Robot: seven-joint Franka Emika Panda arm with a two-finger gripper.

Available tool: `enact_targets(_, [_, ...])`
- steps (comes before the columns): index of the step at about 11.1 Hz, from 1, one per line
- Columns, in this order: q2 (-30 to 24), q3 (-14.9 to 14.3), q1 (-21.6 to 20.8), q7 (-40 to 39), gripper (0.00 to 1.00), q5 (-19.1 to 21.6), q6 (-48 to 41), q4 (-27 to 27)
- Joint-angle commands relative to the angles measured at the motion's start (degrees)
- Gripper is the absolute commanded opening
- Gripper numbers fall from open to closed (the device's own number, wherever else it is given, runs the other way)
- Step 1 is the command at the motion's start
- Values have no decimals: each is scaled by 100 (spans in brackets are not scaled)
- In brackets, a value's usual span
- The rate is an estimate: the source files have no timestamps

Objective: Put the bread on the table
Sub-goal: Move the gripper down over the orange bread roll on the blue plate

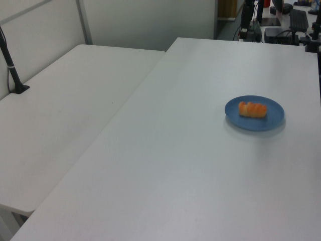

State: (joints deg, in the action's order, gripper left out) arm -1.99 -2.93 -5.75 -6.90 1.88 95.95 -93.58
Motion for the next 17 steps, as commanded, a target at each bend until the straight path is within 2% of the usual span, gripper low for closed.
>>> enact_targets(1, [-12,-77,-93,-102,100,111,72,-55])
enact_targets(10, [190,-59,-189,-207,100,102,29,-266])
enact_targets(14, [269,-59,-189,-198,100,102,-59,-678])
enact_targets(17, [620,-59,-181,-198,100,102,-59,-880])
